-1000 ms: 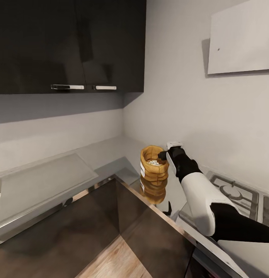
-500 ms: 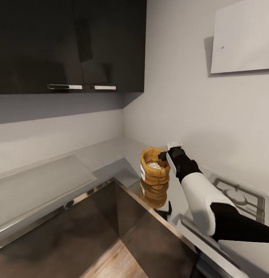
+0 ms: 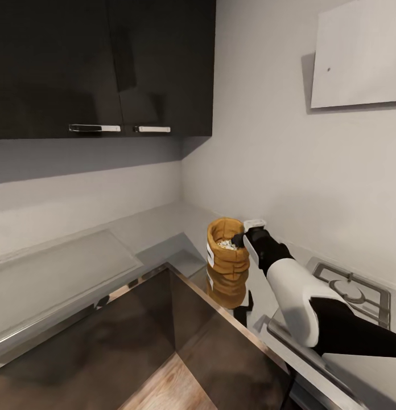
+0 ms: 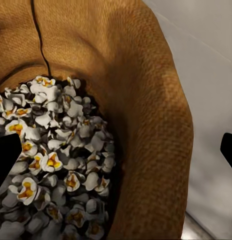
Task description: In the kitchen, take the popcorn bag from the countertop, put it into the microwave, and heat it until the popcorn is cooked so the cooked popcorn ends up inside the bag.
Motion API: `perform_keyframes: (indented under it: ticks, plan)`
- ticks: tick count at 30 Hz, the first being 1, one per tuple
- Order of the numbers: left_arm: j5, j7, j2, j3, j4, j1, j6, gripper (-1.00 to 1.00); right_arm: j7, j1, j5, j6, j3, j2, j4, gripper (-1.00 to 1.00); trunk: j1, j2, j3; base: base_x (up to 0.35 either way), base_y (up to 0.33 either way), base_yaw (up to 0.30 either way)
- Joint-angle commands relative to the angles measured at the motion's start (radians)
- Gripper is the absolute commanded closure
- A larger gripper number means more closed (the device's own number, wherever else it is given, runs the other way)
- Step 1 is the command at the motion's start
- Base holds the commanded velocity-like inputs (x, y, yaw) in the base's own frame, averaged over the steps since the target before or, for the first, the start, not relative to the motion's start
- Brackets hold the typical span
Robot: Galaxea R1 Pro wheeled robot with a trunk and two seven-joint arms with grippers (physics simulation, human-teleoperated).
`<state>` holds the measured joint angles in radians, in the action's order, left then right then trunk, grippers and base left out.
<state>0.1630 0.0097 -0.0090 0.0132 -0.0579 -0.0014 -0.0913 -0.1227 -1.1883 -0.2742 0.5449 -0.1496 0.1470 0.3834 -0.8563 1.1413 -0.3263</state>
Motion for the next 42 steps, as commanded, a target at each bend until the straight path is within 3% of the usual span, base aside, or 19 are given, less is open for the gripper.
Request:
perform_keyframes:
  ticks: [1, 15, 16, 31, 39, 42]
  plan:
    - [0.006, 0.001, 0.0, 0.001, 0.0, 0.0, -0.002, -1.0, 0.001, -0.001, -0.009, 0.001, -0.007, 0.001, -0.004, -1.0, 0.0, 0.001, -0.001, 0.0, 0.0, 0.0]
    - [0.006, 0.001, 0.0, 0.001, 0.0, 0.0, -0.002, -1.0, 0.0, -0.001, -0.012, 0.007, -0.006, -0.001, -0.011, -1.0, 0.0, 0.001, -0.001, 0.0, 0.0, 0.0]
    - [0.006, 0.001, 0.0, 0.001, 0.0, 0.0, -0.002, -1.0, 0.0, -0.001, -0.012, 0.008, -0.005, -0.001, -0.012, 1.0, 0.0, 0.001, -0.001, 0.0, 0.0, 0.0]
    - [0.006, 0.001, 0.0, 0.001, 0.0, 0.0, -0.002, -1.0, 0.005, -0.001, -0.017, 0.019, -0.006, 0.0, -0.003, 1.0, 0.0, 0.001, -0.001, 0.0, 0.0, 0.0]
    - [0.006, 0.001, 0.0, 0.002, 0.0, 0.0, -0.002, -1.0, 0.005, -0.001, -0.011, 0.085, -0.007, 0.017, 0.011, 1.0, 0.0, 0.001, -0.001, 0.0, 0.0, 0.0]
    - [0.006, 0.001, 0.0, 0.002, 0.0, 0.0, -0.002, -1.0, 0.005, -0.001, -0.011, 0.129, -0.007, 0.018, 0.063, 1.0, 0.0, 0.001, -0.001, 0.0, 0.0, 0.0]
